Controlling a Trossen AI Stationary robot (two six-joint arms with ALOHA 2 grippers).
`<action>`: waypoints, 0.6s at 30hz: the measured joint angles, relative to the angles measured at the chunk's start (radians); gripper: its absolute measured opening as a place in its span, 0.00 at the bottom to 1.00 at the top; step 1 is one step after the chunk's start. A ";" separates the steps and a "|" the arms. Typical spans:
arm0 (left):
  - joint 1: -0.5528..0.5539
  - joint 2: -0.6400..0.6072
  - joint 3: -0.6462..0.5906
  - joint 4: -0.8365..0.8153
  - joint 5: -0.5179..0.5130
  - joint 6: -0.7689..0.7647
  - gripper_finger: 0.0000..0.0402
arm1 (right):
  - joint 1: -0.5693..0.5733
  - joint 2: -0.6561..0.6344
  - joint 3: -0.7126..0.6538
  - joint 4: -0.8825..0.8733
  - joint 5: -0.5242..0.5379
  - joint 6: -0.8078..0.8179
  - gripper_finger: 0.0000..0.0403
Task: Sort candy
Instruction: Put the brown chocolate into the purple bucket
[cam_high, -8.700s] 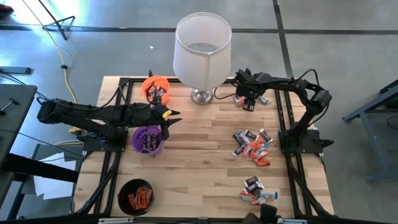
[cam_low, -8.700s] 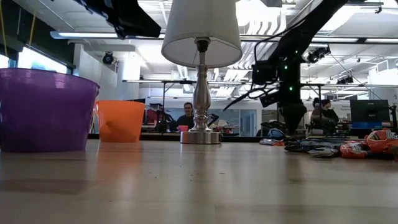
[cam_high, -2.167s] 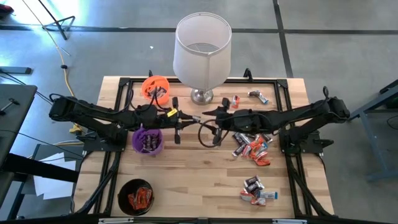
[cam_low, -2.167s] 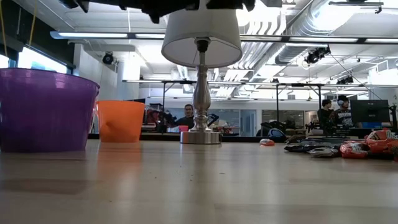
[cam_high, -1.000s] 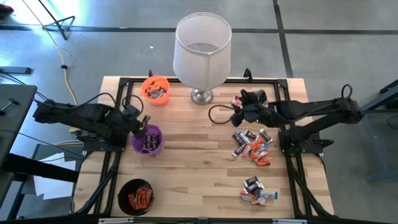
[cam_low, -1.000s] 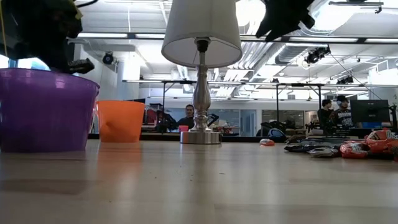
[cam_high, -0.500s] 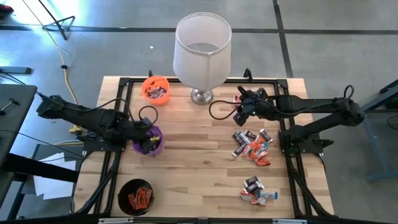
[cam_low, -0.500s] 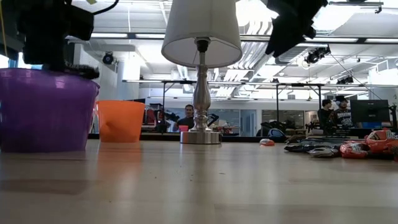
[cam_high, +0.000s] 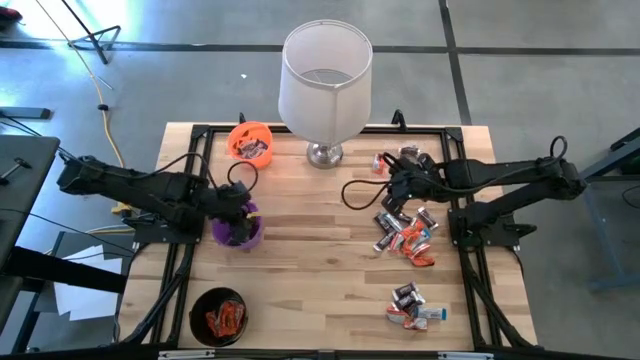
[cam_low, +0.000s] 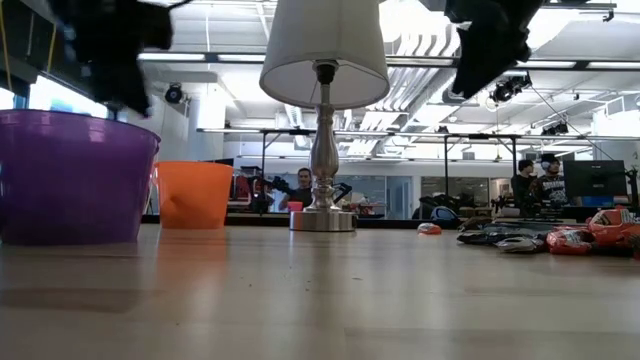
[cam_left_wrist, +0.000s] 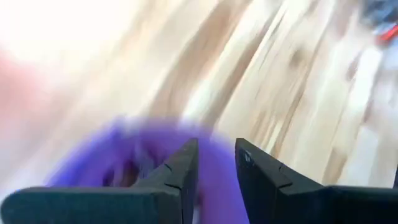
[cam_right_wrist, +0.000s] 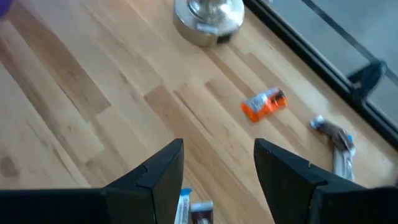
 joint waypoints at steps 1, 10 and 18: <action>0.009 0.000 0.000 0.055 -0.017 0.047 0.23 | 0.000 0.000 0.000 -0.022 0.000 0.021 0.47; 0.117 0.059 0.001 0.521 -0.040 0.386 0.23 | -0.045 0.000 0.000 -0.231 -0.018 0.116 0.47; 0.213 0.196 0.000 0.692 0.045 0.576 0.23 | -0.235 0.000 0.000 -0.251 -0.118 -0.143 0.47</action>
